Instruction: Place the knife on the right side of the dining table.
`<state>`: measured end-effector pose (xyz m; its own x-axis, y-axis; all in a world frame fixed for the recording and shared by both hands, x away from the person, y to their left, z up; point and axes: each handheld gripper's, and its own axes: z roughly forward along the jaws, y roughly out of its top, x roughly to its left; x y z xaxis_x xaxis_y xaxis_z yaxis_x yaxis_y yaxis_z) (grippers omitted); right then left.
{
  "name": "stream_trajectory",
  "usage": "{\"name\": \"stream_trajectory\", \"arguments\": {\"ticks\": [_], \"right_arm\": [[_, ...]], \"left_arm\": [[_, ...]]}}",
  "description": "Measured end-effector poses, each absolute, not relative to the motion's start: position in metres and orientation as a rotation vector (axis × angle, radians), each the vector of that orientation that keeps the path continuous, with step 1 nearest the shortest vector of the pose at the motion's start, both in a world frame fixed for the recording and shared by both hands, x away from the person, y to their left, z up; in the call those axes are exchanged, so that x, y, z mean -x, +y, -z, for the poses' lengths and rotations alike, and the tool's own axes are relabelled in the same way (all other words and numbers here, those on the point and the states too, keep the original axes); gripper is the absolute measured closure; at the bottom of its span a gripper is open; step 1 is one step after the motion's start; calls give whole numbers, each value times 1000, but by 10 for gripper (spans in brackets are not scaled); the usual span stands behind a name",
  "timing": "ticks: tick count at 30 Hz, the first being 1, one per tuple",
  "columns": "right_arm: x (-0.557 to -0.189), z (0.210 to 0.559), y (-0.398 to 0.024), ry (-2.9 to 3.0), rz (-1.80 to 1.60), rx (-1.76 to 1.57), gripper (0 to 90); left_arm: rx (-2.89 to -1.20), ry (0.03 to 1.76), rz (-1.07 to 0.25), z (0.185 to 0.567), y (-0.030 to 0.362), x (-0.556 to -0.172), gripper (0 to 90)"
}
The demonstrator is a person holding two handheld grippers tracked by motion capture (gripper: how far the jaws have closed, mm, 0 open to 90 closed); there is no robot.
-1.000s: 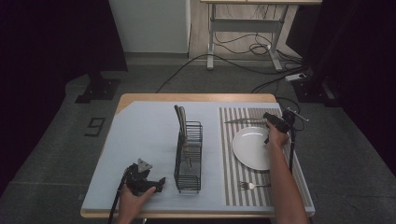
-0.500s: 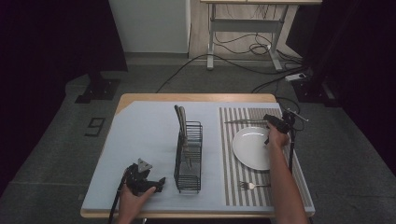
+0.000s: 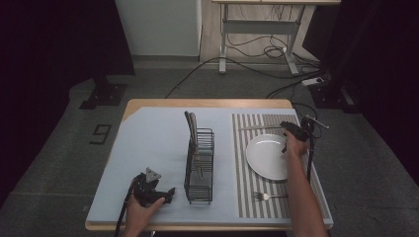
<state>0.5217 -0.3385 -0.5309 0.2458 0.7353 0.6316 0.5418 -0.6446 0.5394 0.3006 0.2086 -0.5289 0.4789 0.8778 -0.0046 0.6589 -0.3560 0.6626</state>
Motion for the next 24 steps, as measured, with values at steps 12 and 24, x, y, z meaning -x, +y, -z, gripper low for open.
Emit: {"name": "stream_trajectory", "arguments": {"ticks": [12, 24], "right_arm": [[-518, 513, -331, 1393, -1269, -2082, 485], [-525, 505, -313, 1591, -1225, -1911, 470]], "left_arm": [[-2128, 1265, -474, 529, 209, -301, 0], [-2128, 1265, -474, 529, 209, -301, 0]]}}
